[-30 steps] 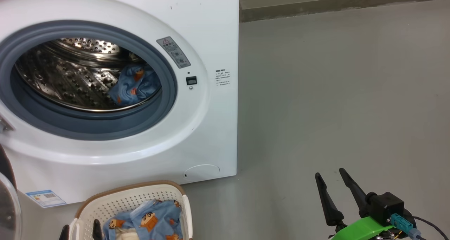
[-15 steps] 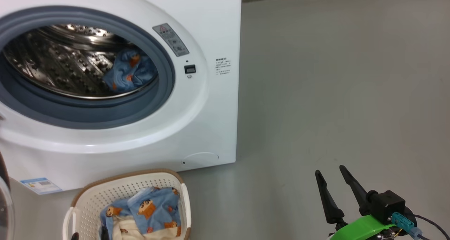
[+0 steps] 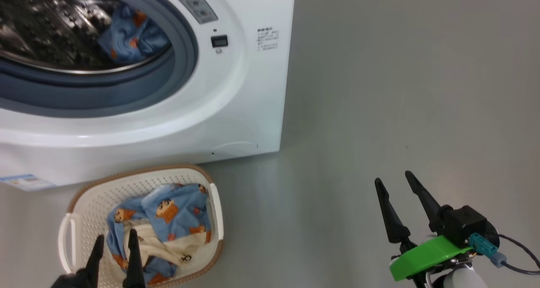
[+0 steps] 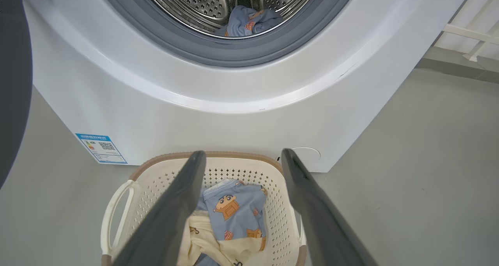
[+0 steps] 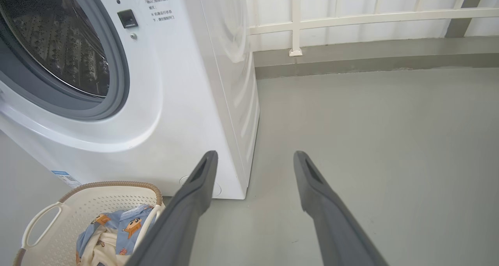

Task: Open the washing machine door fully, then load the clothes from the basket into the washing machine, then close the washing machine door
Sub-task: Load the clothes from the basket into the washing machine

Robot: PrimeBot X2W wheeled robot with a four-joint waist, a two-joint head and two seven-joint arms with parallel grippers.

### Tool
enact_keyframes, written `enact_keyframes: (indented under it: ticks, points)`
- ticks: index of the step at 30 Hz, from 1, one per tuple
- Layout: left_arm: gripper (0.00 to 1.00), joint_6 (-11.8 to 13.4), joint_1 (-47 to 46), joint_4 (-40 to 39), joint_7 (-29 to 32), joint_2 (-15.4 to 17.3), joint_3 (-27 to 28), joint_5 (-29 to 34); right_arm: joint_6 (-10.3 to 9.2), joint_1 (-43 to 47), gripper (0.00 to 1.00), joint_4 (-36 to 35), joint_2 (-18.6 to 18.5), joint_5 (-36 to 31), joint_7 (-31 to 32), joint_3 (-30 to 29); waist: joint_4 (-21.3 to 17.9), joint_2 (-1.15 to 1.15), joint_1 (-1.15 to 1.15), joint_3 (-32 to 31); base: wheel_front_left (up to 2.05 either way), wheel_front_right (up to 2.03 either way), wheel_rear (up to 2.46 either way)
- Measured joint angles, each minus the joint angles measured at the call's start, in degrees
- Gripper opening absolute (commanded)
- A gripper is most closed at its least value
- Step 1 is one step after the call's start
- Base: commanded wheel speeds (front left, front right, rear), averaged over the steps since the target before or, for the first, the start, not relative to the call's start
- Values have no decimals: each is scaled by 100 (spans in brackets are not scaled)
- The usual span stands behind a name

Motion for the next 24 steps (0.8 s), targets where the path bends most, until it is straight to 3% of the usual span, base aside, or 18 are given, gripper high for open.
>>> enact_keyframes:
  ticks: [10, 24]
  points:
    - [100, -201, -1088, 776, 0, -13, 183, -18, 0, -320, 100, -156, 0, -15, 0, -13, -85, 0, 0, 776, 0, 0, 0]
    - [100, -500, -2838, 2749, 0, 198, 341, -241, 0, -684, 100, -314, 0, 81, 0, 15, -296, 0, 0, 1980, 0, 0, 0]
